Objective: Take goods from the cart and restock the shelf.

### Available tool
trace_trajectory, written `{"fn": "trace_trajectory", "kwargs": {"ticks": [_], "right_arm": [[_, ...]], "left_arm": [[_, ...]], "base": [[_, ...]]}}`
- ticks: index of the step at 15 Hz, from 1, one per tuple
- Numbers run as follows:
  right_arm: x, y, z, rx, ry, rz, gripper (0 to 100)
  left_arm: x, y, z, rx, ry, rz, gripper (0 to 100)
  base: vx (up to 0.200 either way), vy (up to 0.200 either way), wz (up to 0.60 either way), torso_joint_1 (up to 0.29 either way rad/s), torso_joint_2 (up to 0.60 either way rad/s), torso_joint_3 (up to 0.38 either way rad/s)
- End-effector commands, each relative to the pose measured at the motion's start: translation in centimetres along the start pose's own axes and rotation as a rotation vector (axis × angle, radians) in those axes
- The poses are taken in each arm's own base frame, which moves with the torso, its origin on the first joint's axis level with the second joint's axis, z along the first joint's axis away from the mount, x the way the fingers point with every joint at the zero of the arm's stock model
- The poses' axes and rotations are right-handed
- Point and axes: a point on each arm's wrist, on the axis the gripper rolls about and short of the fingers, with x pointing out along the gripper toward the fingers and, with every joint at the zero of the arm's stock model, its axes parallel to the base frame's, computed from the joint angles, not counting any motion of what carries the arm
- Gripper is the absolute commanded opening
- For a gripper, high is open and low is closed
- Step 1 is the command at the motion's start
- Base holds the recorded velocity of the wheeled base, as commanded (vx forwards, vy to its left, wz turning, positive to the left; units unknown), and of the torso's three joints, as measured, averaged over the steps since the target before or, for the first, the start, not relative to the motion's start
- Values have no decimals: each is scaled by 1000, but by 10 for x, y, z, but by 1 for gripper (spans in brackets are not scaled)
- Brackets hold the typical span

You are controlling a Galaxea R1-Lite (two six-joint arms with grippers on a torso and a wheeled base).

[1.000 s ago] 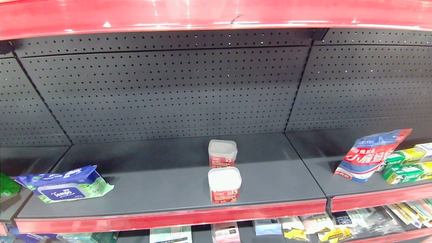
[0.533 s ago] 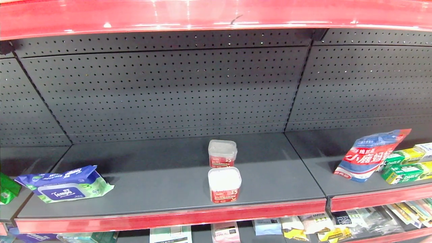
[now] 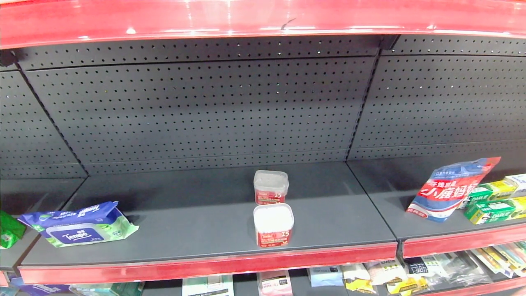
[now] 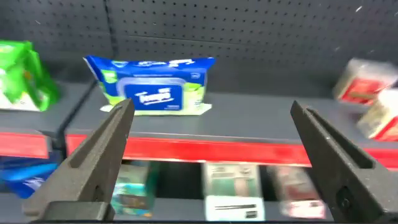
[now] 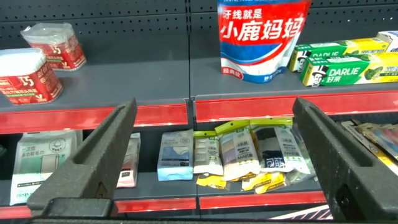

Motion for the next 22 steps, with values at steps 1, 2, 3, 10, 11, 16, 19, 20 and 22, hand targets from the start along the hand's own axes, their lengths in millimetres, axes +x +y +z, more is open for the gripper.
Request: {"fn": "trace_trajectory", "kwargs": {"ticks": [1,2,3,10,11,16,19,20,22], "right_arm": [[0,0,0,0,1,0,100],[0,0,0,0,1,0,100],[0,0,0,0,1,0,100],[0,0,0,-1,1,0,100],[0,0,0,-3,1,2,100],[0,0,0,-4,1,2,100],[0,0,0,-4,1,2,100],[0,0,0,-4,1,2,100],[0,0,0,-3,1,0,100]], "left_arm": [[7,-3,1,42,87,90,100],[8,-5,2,49,109,164,100],[8,-6,2,50,116,185,100],[5,-8,2,-4,59,8,100],[5,-9,1,0,64,-42,100],[5,-9,1,31,70,-74,100],[4,-9,1,34,68,-71,100],[5,-9,1,34,70,-71,100],[5,-9,1,33,69,-69,100]], "base": [[0,0,0,0,0,0],[0,0,0,0,0,0],[0,0,0,0,0,0],[0,0,0,0,0,0],[0,0,0,0,0,0],[0,0,120,0,0,1],[0,0,600,1,-1,4],[0,0,600,12,-2,2],[0,0,0,0,0,0]]}}
